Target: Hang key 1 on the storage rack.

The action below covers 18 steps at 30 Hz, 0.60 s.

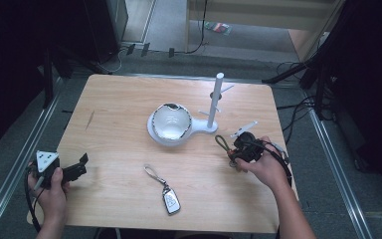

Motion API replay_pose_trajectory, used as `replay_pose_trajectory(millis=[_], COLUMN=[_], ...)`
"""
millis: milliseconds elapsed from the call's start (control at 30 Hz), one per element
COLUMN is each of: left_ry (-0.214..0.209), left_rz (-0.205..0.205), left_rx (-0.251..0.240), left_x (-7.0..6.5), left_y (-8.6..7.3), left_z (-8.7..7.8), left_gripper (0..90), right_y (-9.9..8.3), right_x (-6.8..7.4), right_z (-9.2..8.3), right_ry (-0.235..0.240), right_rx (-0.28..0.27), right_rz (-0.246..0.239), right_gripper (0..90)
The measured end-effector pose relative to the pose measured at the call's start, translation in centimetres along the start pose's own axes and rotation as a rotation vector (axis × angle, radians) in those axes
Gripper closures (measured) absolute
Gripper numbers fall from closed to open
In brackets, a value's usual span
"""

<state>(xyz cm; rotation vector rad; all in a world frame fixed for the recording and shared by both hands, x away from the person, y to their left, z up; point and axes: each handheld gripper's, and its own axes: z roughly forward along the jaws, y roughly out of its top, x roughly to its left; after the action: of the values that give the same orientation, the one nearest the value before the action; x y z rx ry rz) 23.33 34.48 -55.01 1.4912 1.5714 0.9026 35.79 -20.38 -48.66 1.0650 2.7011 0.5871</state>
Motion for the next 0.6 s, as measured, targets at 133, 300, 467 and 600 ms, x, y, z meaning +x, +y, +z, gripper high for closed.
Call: replay_pose_trajectory(millis=[133, 300, 467, 600], left_ry=[0.0, 0.0, 0.001, 0.001], left_rz=[0.0, 0.0, 0.001, 0.001], left_rx=[0.0, 0.0, 0.001, 0.001], left_x=[0.0, 0.0, 0.0, 0.0], left_y=[0.0, 0.0, 0.0, 0.0], left_z=[0.0, 0.0, 0.0, 0.0], left_gripper=[0.1, 0.1, 0.1, 0.1], right_y=[0.0, -0.1, -0.2, -0.3], right_x=[-0.3, -0.7, -1.0, -1.3], right_z=[-0.6, -1.1, -1.5, -2.1], right_ry=[-0.004, -0.017, -0.031, -0.046], right_rx=[-0.031, -0.069, -0.098, -0.132], right_rz=[0.027, 0.053, 0.065, 0.101], right_gripper=[69.4, 69.4, 69.4, 69.4])
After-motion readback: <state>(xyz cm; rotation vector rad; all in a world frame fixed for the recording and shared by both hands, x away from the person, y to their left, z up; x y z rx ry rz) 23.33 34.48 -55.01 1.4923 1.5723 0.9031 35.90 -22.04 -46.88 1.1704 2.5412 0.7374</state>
